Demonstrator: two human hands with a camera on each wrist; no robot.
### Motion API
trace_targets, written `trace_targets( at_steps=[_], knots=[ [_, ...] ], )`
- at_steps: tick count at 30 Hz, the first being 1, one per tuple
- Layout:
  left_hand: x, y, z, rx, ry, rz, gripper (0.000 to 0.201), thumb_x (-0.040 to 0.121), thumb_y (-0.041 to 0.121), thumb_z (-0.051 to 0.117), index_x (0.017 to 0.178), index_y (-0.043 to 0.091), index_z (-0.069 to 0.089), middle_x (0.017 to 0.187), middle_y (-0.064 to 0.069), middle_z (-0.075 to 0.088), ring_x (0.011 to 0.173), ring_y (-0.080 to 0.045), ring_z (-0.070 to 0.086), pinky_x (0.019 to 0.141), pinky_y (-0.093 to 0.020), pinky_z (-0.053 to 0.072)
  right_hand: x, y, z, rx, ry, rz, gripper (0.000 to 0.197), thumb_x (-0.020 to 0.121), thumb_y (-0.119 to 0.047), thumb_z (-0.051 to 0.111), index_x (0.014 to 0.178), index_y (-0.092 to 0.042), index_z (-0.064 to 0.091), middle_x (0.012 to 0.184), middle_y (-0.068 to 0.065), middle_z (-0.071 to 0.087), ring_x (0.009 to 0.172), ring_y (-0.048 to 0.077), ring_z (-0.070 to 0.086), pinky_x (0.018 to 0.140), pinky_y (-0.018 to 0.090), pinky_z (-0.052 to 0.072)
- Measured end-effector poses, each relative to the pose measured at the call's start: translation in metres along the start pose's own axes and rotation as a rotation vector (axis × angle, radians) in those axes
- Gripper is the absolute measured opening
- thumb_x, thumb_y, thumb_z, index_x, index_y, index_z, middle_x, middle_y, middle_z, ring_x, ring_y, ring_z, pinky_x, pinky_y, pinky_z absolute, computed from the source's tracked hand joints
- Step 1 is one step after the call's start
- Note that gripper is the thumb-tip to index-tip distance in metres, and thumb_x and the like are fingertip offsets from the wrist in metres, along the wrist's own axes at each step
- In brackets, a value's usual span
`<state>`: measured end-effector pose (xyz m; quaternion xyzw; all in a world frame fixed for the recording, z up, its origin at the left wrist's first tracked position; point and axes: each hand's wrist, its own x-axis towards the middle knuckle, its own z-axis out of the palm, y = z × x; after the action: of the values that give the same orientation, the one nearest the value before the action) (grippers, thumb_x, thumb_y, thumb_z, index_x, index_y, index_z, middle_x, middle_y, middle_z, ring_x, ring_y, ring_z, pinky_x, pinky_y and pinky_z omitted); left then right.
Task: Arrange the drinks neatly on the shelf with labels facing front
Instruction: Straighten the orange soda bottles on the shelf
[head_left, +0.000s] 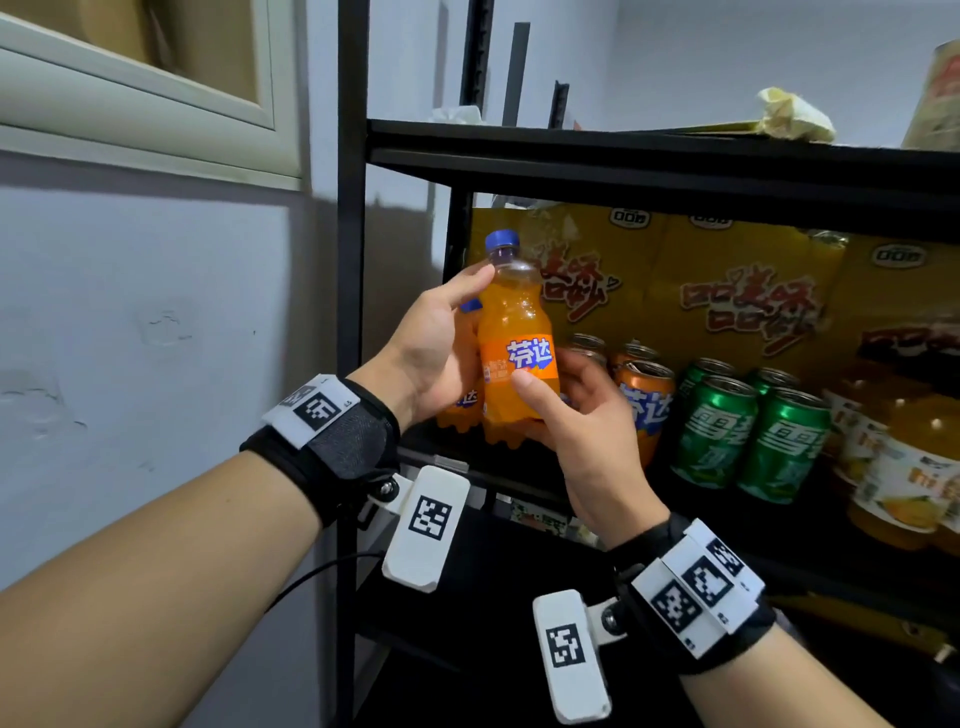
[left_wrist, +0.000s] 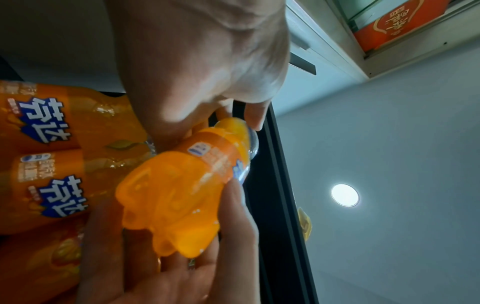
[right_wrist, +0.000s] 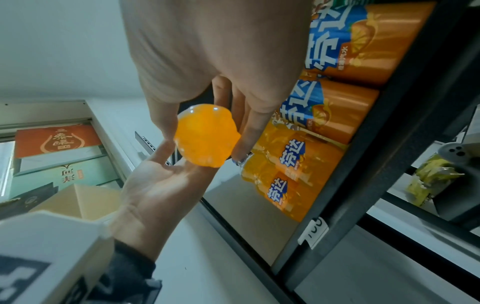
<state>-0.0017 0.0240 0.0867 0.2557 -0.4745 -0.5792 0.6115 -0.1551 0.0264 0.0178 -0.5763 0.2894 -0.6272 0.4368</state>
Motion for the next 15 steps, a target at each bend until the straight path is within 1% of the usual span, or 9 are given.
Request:
trace_targets(
  at_steps=[2,3,7,8,9,11,13,14,15],
  knots=[
    [0.0023,-0.0008,0.0016,-0.009,0.017,0.02,0.042,0.106,0.033,0.05,0.144,0.015,0.054,0.137,-0.026,0.06,0.116,-0.04,0.063,0.105,-0.06,0.048,-0.001,0.0007,-0.0008,0.029,-0.021,0.019,0.066,0.072,-0.044,0.09,0.129,-0.025,0.063,0.114,-0.004,0.077,0.104,0.02,0.076,0.089,0.051,0.063],
    [0.0026,-0.0011,0.0025,-0.005,0.022,0.021,0.042,0.105,0.032,0.051,0.144,0.015,0.054,0.134,-0.025,0.062,0.114,-0.039,0.064,0.104,-0.059,0.05,-0.0016,0.0007,-0.0014,0.029,-0.034,0.023,0.064,0.074,-0.043,0.089,0.13,-0.025,0.063,0.114,-0.005,0.077,0.105,0.02,0.076,0.09,0.05,0.062],
    [-0.0001,-0.0014,0.0029,0.035,-0.022,-0.043,0.047,0.1,0.04,0.056,0.139,0.013,0.059,0.136,-0.023,0.063,0.115,-0.038,0.065,0.101,-0.055,0.053,-0.0036,0.001,-0.0048,-0.006,-0.03,0.003,0.066,0.067,-0.04,0.092,0.125,-0.024,0.064,0.107,-0.01,0.078,0.1,0.019,0.077,0.086,0.045,0.064],
    [-0.0012,-0.0013,0.003,0.037,-0.041,-0.062,0.049,0.099,0.043,0.056,0.138,0.013,0.06,0.134,-0.023,0.064,0.113,-0.036,0.066,0.099,-0.053,0.056,-0.0039,0.0009,-0.0053,0.007,-0.018,0.003,0.067,0.066,-0.04,0.093,0.124,-0.023,0.064,0.106,-0.009,0.078,0.1,0.02,0.077,0.085,0.045,0.064],
    [-0.0023,-0.0012,0.0032,0.03,-0.056,-0.075,0.051,0.098,0.044,0.057,0.138,0.013,0.06,0.131,-0.022,0.065,0.11,-0.034,0.067,0.095,-0.05,0.058,-0.0038,0.001,-0.0055,0.028,-0.007,0.01,0.068,0.065,-0.04,0.093,0.123,-0.02,0.064,0.107,-0.005,0.078,0.1,0.022,0.077,0.084,0.047,0.064],
    [-0.0041,-0.0015,0.0028,0.012,-0.067,-0.088,0.056,0.095,0.046,0.059,0.139,0.012,0.059,0.133,-0.023,0.065,0.109,-0.033,0.068,0.092,-0.047,0.06,-0.0039,0.0005,-0.0051,0.067,0.001,0.032,0.065,0.066,-0.039,0.093,0.119,-0.015,0.064,0.108,0.005,0.078,0.099,0.026,0.077,0.084,0.049,0.064],
    [-0.0044,-0.002,0.0012,0.01,-0.07,-0.09,0.059,0.092,0.047,0.06,0.14,0.012,0.058,0.138,-0.022,0.062,0.119,-0.036,0.066,0.097,-0.049,0.057,-0.0039,-0.0003,-0.0048,0.068,-0.007,0.041,0.059,0.072,-0.039,0.09,0.119,-0.014,0.064,0.109,0.008,0.078,0.1,0.026,0.077,0.083,0.048,0.064],
    [-0.0043,-0.002,0.0004,0.014,-0.067,-0.086,0.057,0.093,0.046,0.06,0.139,0.013,0.059,0.138,-0.022,0.063,0.123,-0.038,0.064,0.099,-0.05,0.056,-0.004,-0.0002,-0.0049,0.064,-0.013,0.043,0.059,0.074,-0.041,0.089,0.119,-0.013,0.063,0.11,0.008,0.077,0.1,0.026,0.077,0.084,0.049,0.064],
    [-0.0041,-0.002,0.0002,0.02,-0.061,-0.082,0.053,0.094,0.044,0.059,0.137,0.014,0.06,0.136,-0.021,0.064,0.124,-0.038,0.064,0.1,-0.051,0.055,-0.0042,-0.0003,-0.0049,0.063,-0.02,0.052,0.061,0.075,-0.043,0.088,0.121,-0.013,0.063,0.112,0.008,0.076,0.101,0.025,0.076,0.086,0.051,0.063]
  ],
)
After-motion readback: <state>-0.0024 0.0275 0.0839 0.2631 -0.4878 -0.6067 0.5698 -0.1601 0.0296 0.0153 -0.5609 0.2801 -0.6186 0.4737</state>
